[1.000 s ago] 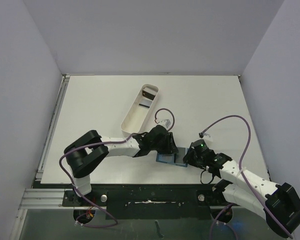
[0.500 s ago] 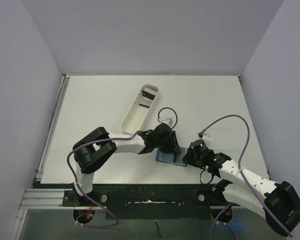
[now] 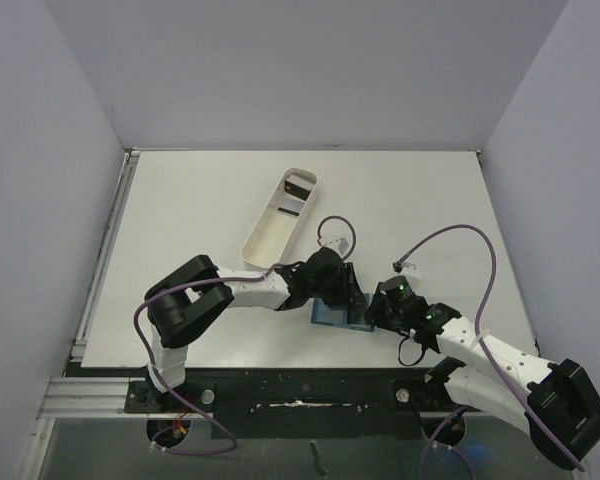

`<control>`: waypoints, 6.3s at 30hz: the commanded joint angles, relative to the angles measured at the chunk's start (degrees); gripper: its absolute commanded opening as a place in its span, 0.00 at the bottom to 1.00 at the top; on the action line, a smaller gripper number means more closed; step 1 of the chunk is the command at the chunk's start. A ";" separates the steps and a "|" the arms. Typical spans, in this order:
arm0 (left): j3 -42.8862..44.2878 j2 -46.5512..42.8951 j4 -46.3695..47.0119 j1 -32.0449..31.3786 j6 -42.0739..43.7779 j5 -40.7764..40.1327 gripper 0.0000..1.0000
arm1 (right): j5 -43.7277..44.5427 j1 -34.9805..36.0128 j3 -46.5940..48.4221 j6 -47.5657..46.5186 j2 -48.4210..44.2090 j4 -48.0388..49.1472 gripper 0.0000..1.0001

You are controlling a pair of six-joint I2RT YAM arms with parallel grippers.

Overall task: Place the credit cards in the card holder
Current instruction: Insert the credit card into the card holder, then turn over the card slot in the card holder, then pick up the credit card from the storage box.

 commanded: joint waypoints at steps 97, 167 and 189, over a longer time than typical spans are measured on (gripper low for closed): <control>-17.46 -11.50 19.82 8.73 -6.66 12.75 0.35 | -4.74 3.42 7.34 0.13 10.77 11.99 0.26; 45.14 12.22 -30.49 27.57 -5.52 -21.63 0.56 | 0.71 4.53 13.25 -5.03 -8.53 -6.34 0.51; 43.27 20.48 -16.98 30.20 -4.29 -19.93 0.40 | -2.16 4.90 11.56 -4.85 -6.83 -3.64 0.53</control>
